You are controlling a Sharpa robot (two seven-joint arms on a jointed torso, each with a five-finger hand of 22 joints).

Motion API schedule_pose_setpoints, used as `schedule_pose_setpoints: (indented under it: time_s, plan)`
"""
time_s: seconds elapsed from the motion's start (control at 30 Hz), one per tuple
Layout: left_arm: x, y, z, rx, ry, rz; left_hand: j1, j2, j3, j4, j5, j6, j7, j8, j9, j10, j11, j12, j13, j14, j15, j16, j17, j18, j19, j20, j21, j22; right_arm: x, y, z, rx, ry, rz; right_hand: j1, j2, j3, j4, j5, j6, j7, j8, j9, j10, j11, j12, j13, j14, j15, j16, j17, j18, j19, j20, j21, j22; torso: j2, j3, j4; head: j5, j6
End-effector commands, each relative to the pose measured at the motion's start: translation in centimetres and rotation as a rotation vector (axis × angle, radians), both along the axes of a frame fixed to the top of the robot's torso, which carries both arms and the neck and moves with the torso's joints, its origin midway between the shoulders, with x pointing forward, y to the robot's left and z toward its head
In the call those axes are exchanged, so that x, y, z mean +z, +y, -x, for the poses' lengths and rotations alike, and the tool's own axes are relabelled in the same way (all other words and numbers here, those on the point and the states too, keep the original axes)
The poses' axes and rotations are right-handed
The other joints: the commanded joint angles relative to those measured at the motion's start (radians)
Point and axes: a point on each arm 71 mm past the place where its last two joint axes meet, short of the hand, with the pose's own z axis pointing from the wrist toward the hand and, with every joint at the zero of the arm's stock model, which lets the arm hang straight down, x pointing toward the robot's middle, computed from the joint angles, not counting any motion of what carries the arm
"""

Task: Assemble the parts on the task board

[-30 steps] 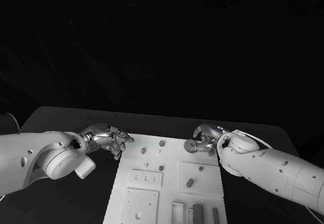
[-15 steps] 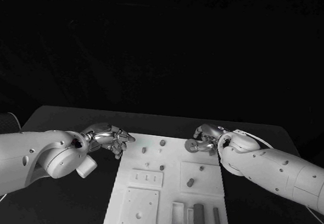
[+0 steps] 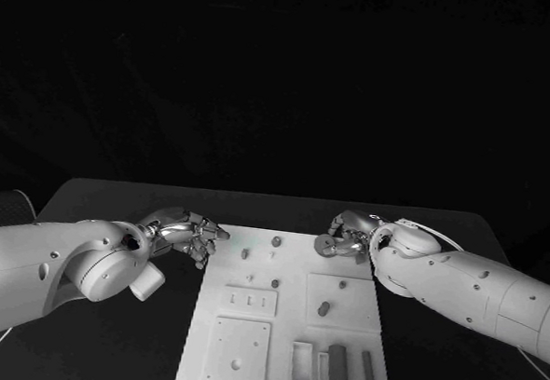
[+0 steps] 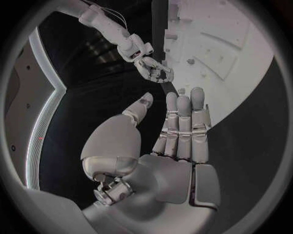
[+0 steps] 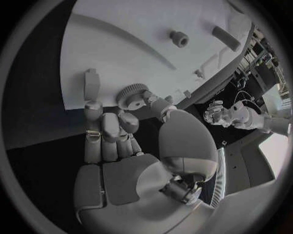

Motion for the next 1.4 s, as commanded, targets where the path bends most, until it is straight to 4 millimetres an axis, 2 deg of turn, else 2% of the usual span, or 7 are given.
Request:
schedule_pose_setpoints:
  time_s: [0.03,0.27,0.87,1.27,1.4]
  plan:
    - [0.08,-0.25,0.06,-0.015,0.002,0.012,-0.009,0.001,-0.002,-0.006,0.0,0.015,0.013,-0.001,0.002,-0.006,0.012,-0.006,-0.001,0.0,0.005,0.0,-0.001,0.05,0.005,-0.001,-0.006,-0.001,-0.25,0.19,0.06,0.021,0.033,-0.001,-0.005,0.018,-0.01,-0.001,0.004,0.01,0.001,0.007,0.001,0.002,-0.007,0.003,-0.001,-0.002,-0.007,0.004,0.001,0.084,-0.002,-0.002,0.007,0.017,0.0,0.0002,-0.0001,0.001,-0.002]
    - [0.06,-0.27,0.09,-0.019,0.006,0.011,-0.012,0.001,-0.003,-0.004,0.0,0.015,0.013,-0.001,0.002,-0.005,0.012,-0.007,-0.001,0.0,0.005,0.0,-0.002,0.05,0.006,0.0,-0.006,-0.001,-0.31,0.09,-0.03,0.015,0.043,-0.01,-0.03,0.047,-0.022,0.008,0.003,0.008,0.002,0.005,-0.002,0.001,-0.006,0.002,-0.002,-0.004,-0.007,0.004,0.0,0.084,-0.006,0.0,0.007,0.018,0.0,0.0005,-0.0003,0.004,-0.005]
    - [0.04,-0.24,0.11,-0.019,0.009,0.01,-0.013,0.0,-0.004,-0.004,0.0,0.014,0.013,-0.002,0.002,-0.005,0.012,-0.009,-0.001,-0.001,0.005,0.0,-0.002,0.05,0.006,0.0,-0.007,-0.001,-0.35,0.14,-0.06,0.012,0.047,-0.006,-0.03,0.047,-0.022,0.005,0.006,0.01,0.006,0.005,-0.004,0.0,-0.003,0.002,-0.002,-0.005,-0.004,0.005,0.001,0.084,-0.008,-0.001,0.007,0.018,0.0,0.0008,-0.001,0.005,-0.008]
    - [0.05,-0.17,0.11,-0.016,0.008,0.008,-0.013,0.001,-0.004,-0.004,0.0,0.014,0.013,-0.002,0.002,-0.004,0.012,-0.01,-0.001,-0.001,0.005,0.001,-0.002,0.05,0.006,-0.001,-0.007,0.0,-0.1,0.24,-0.07,0.013,0.014,-0.021,-0.014,0.099,-0.024,-0.043,0.033,0.04,0.007,0.016,-0.005,0.004,-0.001,0.008,-0.002,0.007,-0.002,0.014,0.015,0.084,-0.007,-0.002,0.014,0.019,0.0,0.0005,-0.001,0.006,-0.008]
    - [0.05,-0.15,0.12,-0.016,0.008,0.008,-0.013,0.001,-0.004,-0.004,0.0,0.014,0.013,-0.002,0.003,-0.004,0.012,-0.011,-0.001,-0.001,0.005,0.001,-0.002,0.05,0.006,-0.001,-0.007,0.0,-0.01,0.33,-0.03,0.015,0.005,-0.026,-0.018,0.111,-0.025,-0.052,0.041,0.05,0.005,0.02,-0.005,0.005,-0.003,0.008,-0.002,0.009,-0.003,0.016,0.018,0.084,-0.007,-0.002,0.015,0.019,0.0,0.0002,-0.0007,0.006,-0.008]
